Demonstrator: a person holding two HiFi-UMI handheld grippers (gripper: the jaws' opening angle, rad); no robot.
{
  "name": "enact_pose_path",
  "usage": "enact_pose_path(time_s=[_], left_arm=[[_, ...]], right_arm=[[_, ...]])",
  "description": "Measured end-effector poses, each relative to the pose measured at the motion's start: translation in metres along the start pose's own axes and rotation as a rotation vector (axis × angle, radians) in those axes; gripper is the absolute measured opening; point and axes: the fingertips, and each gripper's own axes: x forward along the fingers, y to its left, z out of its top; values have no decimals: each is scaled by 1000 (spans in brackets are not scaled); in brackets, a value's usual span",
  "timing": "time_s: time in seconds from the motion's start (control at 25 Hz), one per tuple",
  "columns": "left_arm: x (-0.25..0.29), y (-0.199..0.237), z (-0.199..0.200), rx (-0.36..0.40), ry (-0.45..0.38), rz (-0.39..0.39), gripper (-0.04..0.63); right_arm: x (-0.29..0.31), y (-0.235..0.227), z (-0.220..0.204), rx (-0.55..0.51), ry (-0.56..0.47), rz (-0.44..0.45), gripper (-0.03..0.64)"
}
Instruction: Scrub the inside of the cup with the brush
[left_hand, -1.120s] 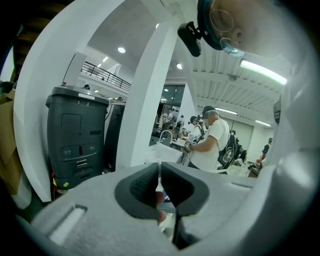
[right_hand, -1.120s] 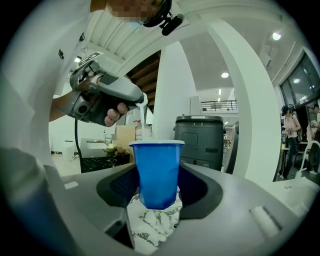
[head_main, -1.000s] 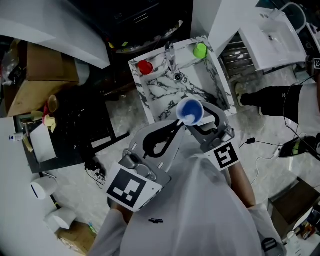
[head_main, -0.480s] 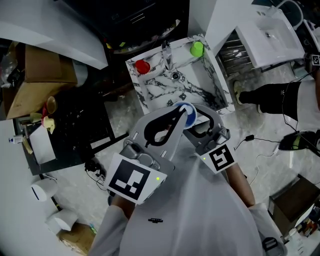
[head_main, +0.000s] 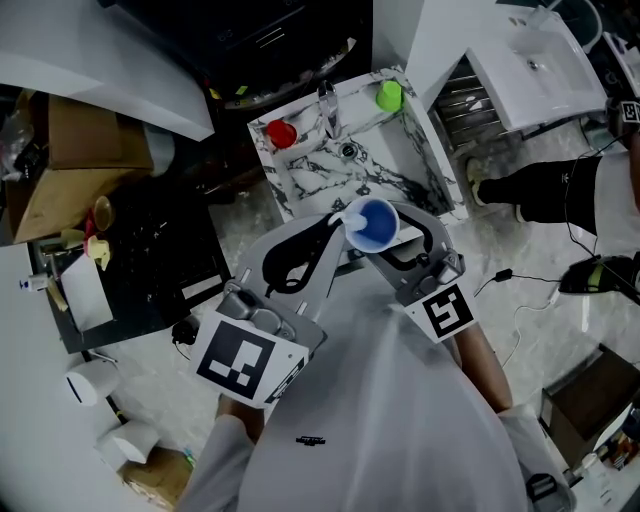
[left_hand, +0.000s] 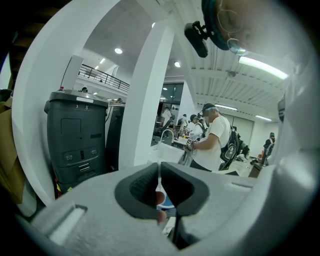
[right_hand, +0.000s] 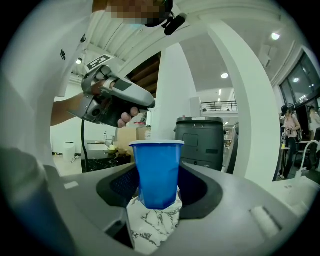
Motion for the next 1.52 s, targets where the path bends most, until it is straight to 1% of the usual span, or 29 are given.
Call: enact_pose_path(time_s=[0.12, 0.4, 0.48, 0.56, 0.68, 0.88, 1.0, 1.16, 1.28, 1.4, 1.52], left_arm=[[-2, -9, -3, -9, 15, -32, 18], [-2, -33, 2, -50, -32, -104, 18], [2, -37, 3, -56, -40, -114, 18], [7, -37, 3, -58, -47, -113, 18], [14, -34, 4, -43, -50, -102, 18], [21, -23, 6, -11, -50, -42, 18], [21, -14, 3, 10, -36, 1, 18], [23, -9, -8, 13, 1, 21, 18], [24, -9, -15, 23, 24, 18, 18], [23, -12, -22, 23, 51, -7, 18], [24, -18, -26, -18, 53, -59, 18]], right_arm=[[0, -5, 0, 2, -5, -11, 239], [0, -4, -3, -20, 7, -2, 239], [1, -3, -2, -27, 12, 4, 239], [2, -1, -2, -26, 17, 8, 239], [1, 1, 8, 27, -40, -12, 239], [0, 5, 5, 1, -8, 6, 239], [-1, 4, 9, 32, -35, -8, 239], [-3, -1, 12, 70, -75, -27, 239], [-2, -3, 14, 86, -94, -33, 239], [0, -3, 17, 94, -104, -36, 239], [4, -3, 15, 86, -100, -30, 239]])
